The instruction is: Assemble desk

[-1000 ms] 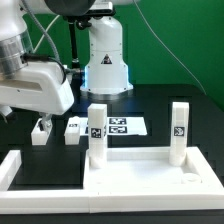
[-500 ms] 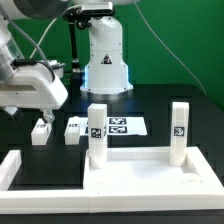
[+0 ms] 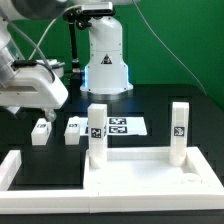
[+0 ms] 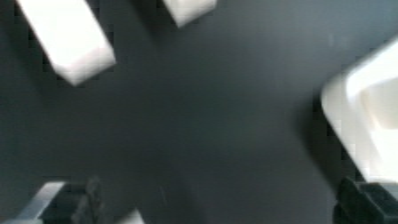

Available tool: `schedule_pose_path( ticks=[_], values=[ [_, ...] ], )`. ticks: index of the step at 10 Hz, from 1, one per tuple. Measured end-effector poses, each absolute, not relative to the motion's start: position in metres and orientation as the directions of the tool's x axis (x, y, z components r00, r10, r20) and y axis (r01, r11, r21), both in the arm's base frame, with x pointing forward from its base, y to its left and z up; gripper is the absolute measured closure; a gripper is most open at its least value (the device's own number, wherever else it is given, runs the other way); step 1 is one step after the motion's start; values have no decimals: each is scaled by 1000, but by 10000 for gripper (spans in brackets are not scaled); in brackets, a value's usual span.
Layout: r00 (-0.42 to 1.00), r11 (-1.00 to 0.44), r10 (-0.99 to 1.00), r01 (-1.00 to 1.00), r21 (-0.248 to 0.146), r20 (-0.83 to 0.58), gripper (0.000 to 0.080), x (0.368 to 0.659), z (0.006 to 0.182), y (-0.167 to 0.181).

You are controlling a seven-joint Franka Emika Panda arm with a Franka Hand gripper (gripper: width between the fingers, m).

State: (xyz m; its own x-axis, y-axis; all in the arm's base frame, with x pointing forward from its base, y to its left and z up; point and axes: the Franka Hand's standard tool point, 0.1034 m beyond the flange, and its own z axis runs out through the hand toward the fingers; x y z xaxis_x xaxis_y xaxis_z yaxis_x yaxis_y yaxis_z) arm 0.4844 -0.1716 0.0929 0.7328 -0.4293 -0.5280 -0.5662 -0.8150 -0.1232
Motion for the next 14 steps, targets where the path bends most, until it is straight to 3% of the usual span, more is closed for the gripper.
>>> schedule_pose_path(
  ticks=[2,4,8,9,14],
  values=[
    [632,-779,-379,-612,-136,-676,151,450,88,-165],
    [646,-789,-391,-602,-123,-655,151,454,78,-161],
    [610,-788,-362,-605,-119,-705,151,446,77,-156],
    [544,-775,-347,-625,-92,-764,151,429,69,-148],
    [550,-799,-353,-598,-61,-757,151,416,37,-129]
  ],
)
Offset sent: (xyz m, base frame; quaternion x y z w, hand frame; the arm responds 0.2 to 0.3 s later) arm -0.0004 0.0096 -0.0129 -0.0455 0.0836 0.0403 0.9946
